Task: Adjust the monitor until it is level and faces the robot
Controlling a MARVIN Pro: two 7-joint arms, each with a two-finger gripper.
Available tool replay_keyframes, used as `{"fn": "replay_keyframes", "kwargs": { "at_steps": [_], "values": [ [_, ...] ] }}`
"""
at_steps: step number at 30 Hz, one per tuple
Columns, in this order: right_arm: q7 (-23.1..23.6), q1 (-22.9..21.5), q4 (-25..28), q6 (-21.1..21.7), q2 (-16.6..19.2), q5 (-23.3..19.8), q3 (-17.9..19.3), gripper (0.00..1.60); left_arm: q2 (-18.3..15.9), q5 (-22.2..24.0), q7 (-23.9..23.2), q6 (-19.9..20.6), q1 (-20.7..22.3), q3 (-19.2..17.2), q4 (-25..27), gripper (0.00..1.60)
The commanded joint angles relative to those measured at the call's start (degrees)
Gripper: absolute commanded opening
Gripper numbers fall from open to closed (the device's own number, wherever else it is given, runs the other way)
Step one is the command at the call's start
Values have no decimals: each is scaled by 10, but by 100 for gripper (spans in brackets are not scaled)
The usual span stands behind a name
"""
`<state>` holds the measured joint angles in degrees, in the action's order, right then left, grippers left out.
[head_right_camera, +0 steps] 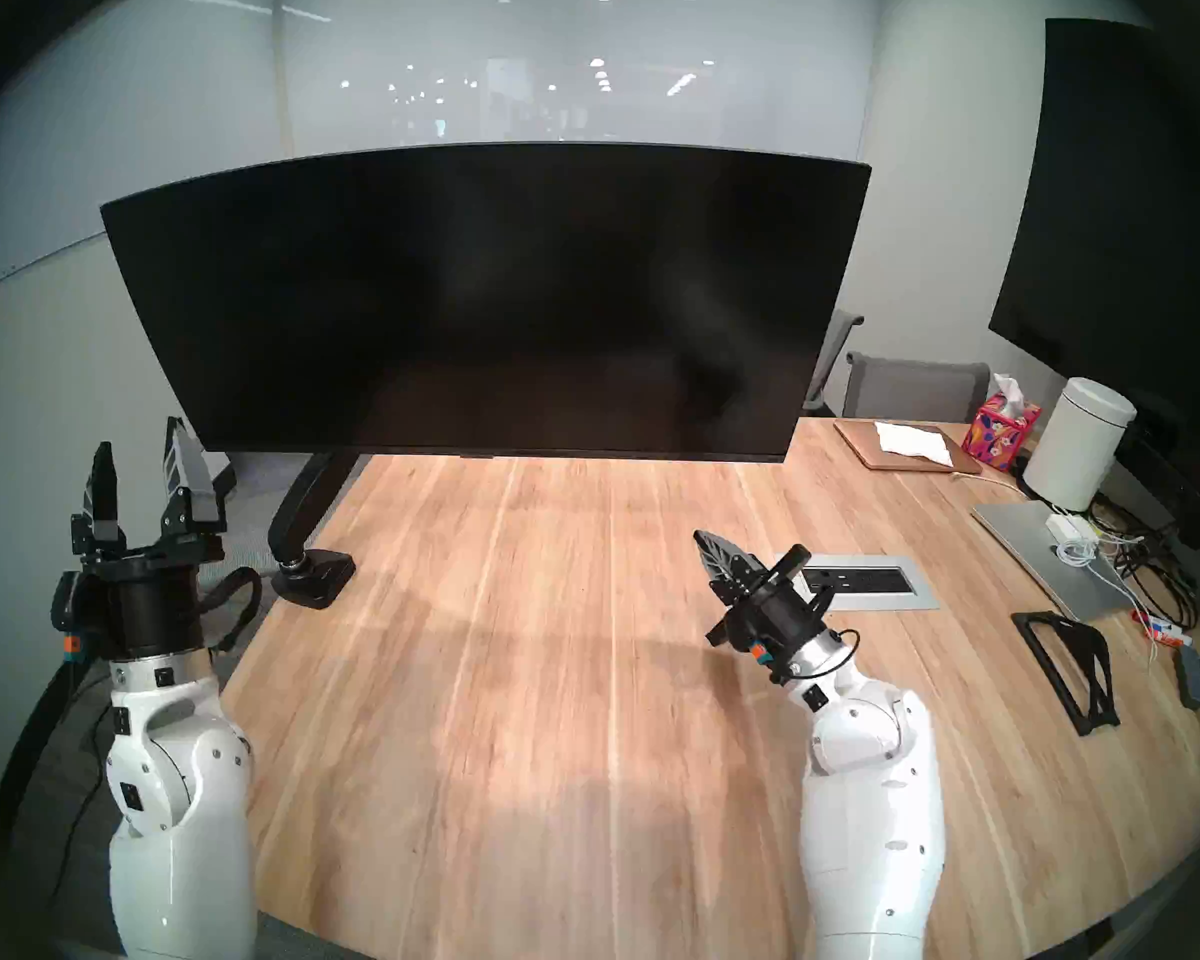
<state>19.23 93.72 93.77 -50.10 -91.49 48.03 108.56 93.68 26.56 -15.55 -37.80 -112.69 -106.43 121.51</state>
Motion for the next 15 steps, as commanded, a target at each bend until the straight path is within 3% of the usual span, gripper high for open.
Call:
{"fn": "replay_keyframes", "kwargs": {
  "at_steps": [1, 5, 6, 7, 15],
  "values": [
    [7, 23, 39, -12, 1, -68, 8, 0, 0, 1, -1, 0, 1, 1, 14, 160],
    [11, 32, 46, -10, -4, -105, 16, 0, 1, 1, -2, 0, 1, 1, 14, 160],
    [14, 33, 45, -9, -3, -118, 17, 47, 2, 1, -2, 0, 1, 1, 14, 160],
    [18, 34, 46, -8, -2, -124, 17, 112, 2, 1, -2, 0, 1, 0, 14, 160],
    [38, 36, 48, -4, 2, -149, 17, 112, 4, 1, -4, 1, 1, -1, 14, 160]
  ]
}}
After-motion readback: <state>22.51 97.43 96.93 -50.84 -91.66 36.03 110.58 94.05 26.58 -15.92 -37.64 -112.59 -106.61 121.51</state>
